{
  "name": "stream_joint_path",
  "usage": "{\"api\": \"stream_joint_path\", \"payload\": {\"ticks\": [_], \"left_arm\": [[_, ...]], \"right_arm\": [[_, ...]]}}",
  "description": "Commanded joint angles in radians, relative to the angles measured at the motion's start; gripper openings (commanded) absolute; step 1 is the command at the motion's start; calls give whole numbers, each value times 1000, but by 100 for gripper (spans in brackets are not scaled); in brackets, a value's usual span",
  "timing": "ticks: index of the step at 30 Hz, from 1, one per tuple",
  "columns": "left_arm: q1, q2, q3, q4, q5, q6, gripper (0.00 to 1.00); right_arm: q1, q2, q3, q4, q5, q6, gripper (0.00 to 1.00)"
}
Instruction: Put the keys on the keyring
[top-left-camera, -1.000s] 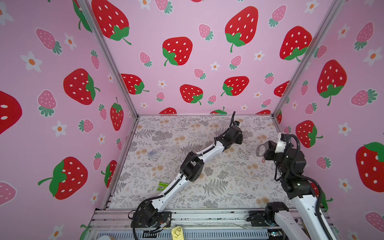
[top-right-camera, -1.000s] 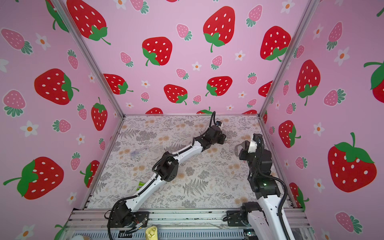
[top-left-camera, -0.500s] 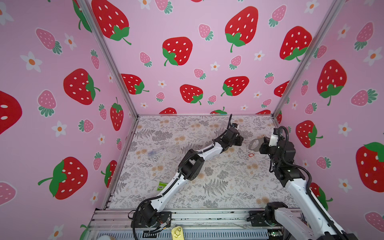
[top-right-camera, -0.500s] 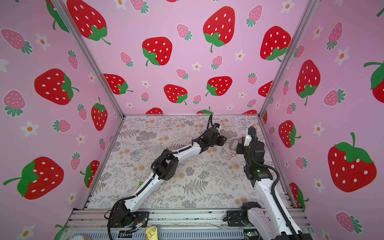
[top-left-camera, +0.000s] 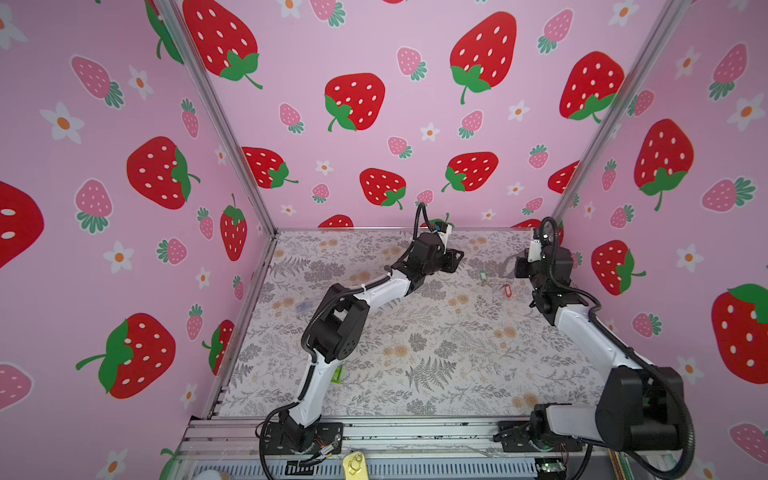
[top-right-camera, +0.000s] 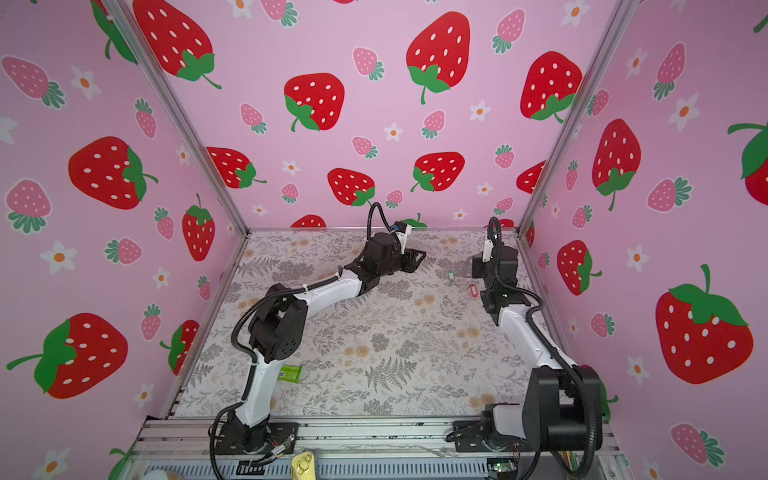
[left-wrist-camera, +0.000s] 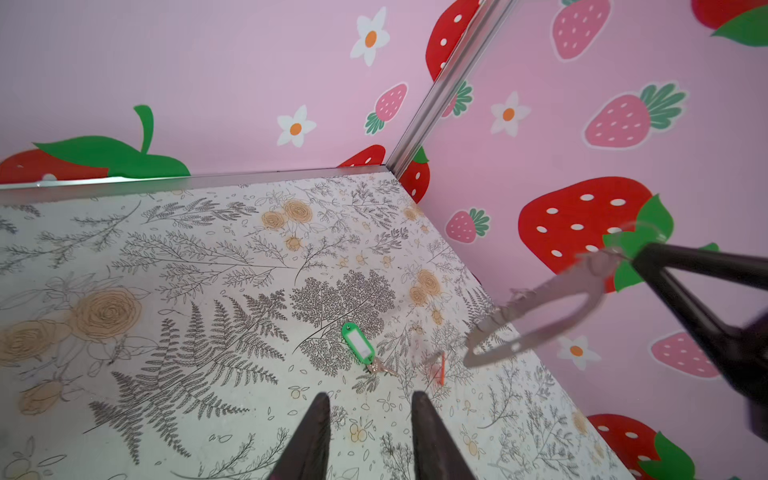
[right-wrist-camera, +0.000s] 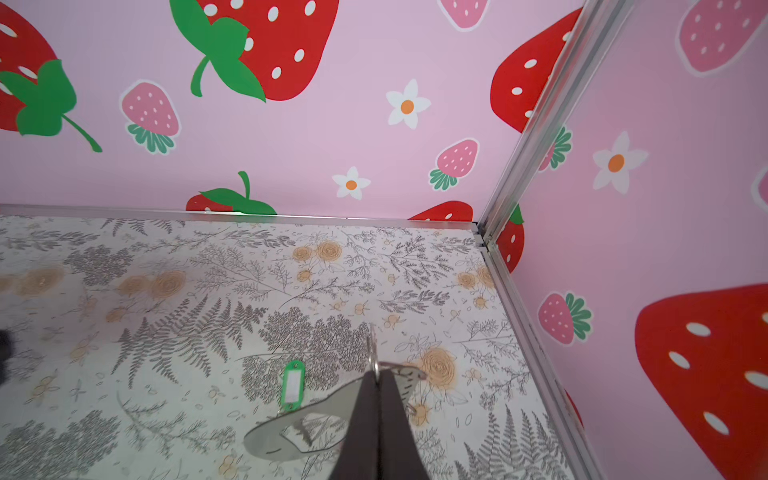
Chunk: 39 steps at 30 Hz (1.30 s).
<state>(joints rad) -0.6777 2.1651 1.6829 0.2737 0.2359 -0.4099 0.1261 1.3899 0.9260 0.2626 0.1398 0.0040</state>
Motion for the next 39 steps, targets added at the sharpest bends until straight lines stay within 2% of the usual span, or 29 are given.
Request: {"api": "stream_joint_path", "payload": {"ticks": [1,3,7,9,11,12,16,29,33,37,39], "left_arm": [[3,-63,-76,6,28,119,36],[11,-94,-107,-7,28,151,36],[36,-129,-145,-24,54,186,36],[46,-140,-156,-34,60,198,36],[58,-145,-167,-35,71,209,36],[62,-145,-170,-34,75,212,36],[85,-136,-163,-42,93,215,36],[109,-94,-114,-56,150,192,36],[107,-84,-108,-54,167,187,36],[95,-72,-100,-54,184,193,36],[81,-56,-78,-71,189,211,37]], "right_arm": [[-9,99,83,122,11,-80,0],[-11,166,137,171,-18,-91,0],[-9,311,285,110,-20,-96,0],[-8,331,285,109,-58,-58,0],[9,326,248,131,-158,-34,0],[23,321,236,128,-163,-28,0],[84,258,145,93,-163,41,0],[238,-50,-144,-100,-64,303,0],[254,-128,-163,-145,-44,322,0],[241,-165,-128,-148,13,266,0],[207,-165,-91,-129,-10,244,0]]}}
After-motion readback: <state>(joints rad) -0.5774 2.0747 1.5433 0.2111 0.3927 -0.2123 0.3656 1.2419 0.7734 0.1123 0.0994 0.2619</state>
